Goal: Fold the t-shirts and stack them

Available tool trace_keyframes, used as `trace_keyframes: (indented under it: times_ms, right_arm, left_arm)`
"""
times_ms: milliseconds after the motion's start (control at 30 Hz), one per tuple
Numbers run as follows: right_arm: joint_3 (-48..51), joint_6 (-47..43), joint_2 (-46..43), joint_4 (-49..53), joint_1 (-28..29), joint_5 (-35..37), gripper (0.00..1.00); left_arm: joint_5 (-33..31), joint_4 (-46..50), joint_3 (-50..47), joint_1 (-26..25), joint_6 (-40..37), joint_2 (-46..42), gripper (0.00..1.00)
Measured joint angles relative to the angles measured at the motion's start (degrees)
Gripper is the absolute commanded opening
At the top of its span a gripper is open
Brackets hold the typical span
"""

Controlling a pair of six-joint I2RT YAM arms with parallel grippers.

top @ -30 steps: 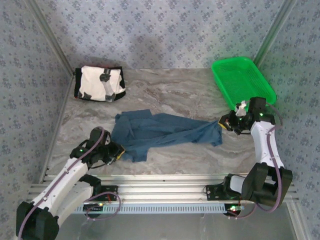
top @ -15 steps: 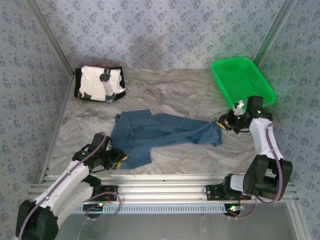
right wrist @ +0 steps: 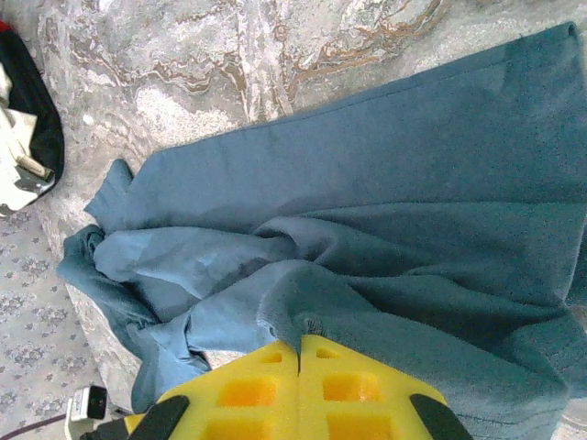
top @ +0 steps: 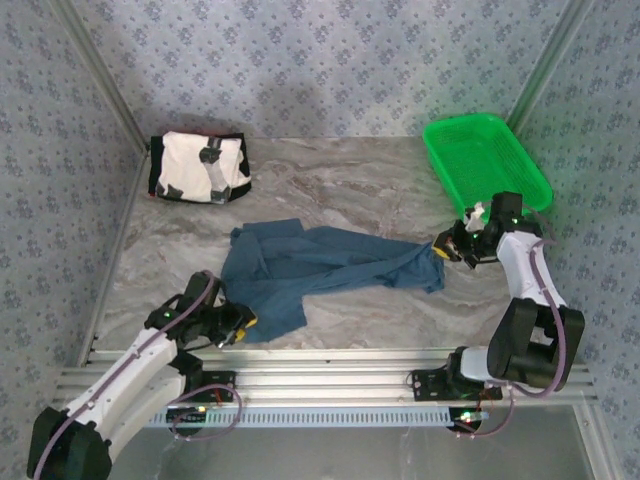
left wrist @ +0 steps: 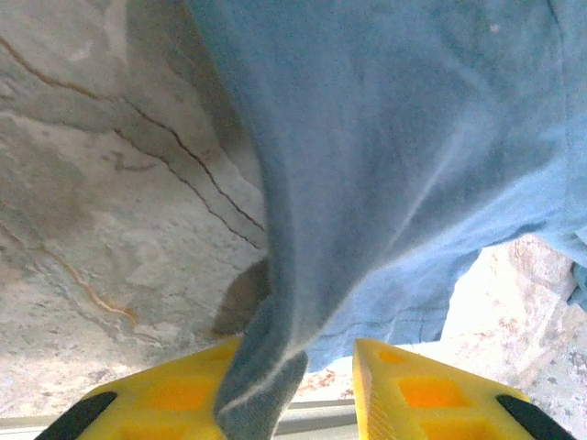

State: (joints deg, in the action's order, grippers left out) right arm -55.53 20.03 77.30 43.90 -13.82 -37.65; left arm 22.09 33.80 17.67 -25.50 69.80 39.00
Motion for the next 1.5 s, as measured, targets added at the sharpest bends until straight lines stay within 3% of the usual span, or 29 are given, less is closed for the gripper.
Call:
trace_keyframes:
  times_ms: [300, 567, 700, 867, 967, 1200, 1500]
  right_arm:
    - [-2.0, -0.1, 1.8, 0.0, 0.0, 0.0, 0.0]
    - [-2.2, -0.2, 2.8, -0.2, 0.0, 0.0, 0.0]
    - [-2.3, -0.2, 2.9, -0.2, 0.0, 0.0, 0.0]
    - [-2.3, -0.2, 3.1, -0.3, 0.0, 0.0, 0.0]
    - [-2.6, -0.2, 3.3, -0.2, 0.0, -0.1, 0.0]
    - [-3.7, -2.1, 3.4, 1.3, 0.0, 0.8, 0.0]
    - [-1.5, -8.5, 0.0, 5.7, 5.2, 10.9, 0.0]
  left_arm:
    - [1.3, -1.8, -2.5, -5.2, 1.7, -1.2, 0.32]
    - [1.0, -3.4, -2.5, -10.1, 2.1, 3.7, 0.28]
    - [0.6, -4.3, -2.5, -11.8, 2.4, 6.1, 0.19]
    - [0.0, -5.5, -1.4, -12.5, 2.3, 8.5, 0.0]
    - [-0.9, -5.5, 0.6, -12.5, 2.0, 8.7, 0.0]
    - [-1.2, -4.8, 8.3, -5.3, 0.1, 7.2, 0.0]
    - [1.6, -1.2, 18.4, 14.4, -5.5, 5.9, 0.0]
